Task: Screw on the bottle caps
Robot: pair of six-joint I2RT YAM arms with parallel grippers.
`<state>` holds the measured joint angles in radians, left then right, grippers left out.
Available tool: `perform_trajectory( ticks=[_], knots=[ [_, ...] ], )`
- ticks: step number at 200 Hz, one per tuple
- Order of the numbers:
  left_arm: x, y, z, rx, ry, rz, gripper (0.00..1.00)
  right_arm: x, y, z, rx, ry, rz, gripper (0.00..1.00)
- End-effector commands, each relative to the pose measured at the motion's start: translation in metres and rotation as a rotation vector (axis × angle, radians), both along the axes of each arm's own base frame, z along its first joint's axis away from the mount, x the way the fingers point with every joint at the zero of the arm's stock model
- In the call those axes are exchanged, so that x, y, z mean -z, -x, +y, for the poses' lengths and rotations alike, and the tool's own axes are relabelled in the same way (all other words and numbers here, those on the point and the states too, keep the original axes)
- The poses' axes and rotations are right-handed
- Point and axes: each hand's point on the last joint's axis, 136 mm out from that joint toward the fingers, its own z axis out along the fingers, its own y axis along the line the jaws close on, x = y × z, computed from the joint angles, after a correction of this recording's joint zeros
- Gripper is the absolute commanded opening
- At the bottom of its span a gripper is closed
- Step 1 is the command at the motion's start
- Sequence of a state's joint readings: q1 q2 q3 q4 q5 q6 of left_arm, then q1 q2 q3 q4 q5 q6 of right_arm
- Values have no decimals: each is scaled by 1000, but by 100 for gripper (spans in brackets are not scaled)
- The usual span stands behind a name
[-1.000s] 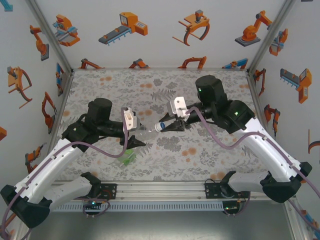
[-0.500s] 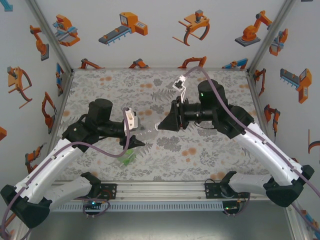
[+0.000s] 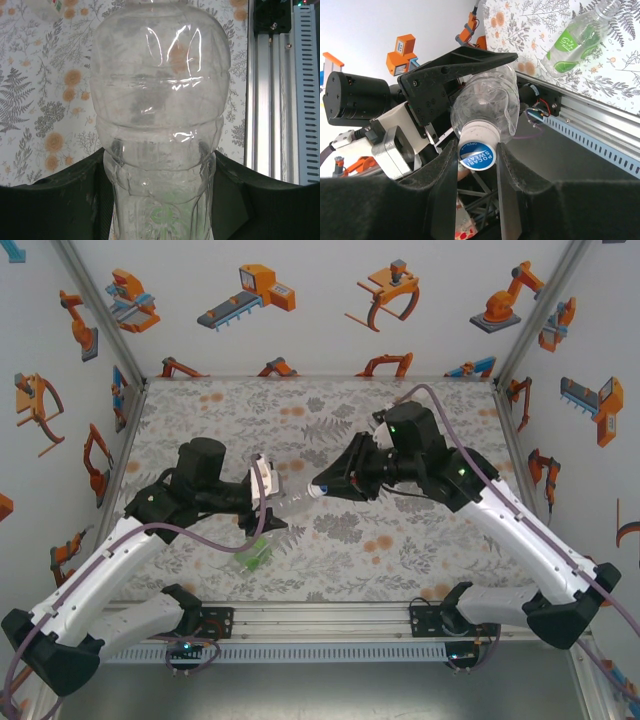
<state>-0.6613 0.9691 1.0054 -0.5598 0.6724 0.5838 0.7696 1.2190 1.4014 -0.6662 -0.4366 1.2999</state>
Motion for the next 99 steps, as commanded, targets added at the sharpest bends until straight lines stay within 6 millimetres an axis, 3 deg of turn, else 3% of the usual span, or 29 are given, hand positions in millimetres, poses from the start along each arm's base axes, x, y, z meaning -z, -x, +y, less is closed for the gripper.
perform_trajectory(
  ticks=[1,10,21,48,78,99],
  knots=[
    [-13,5,-7,59,52,-47,0,-35,-1,8,-109,-7,-212,31],
    [-14,6,-8,65,56,-47,0,-42,0,7,-165,13,-307,47],
    [-14,6,-8,69,57,-46,0,-52,0,5,-234,30,-439,56],
    [-15,8,-8,80,63,-43,0,-70,11,3,-444,79,-837,59],
    [-17,11,-9,94,74,-36,0,-75,47,2,-795,78,-1320,59],
    [-19,14,-9,103,79,-34,0,-73,70,1,-980,21,-1559,61]
  ],
)
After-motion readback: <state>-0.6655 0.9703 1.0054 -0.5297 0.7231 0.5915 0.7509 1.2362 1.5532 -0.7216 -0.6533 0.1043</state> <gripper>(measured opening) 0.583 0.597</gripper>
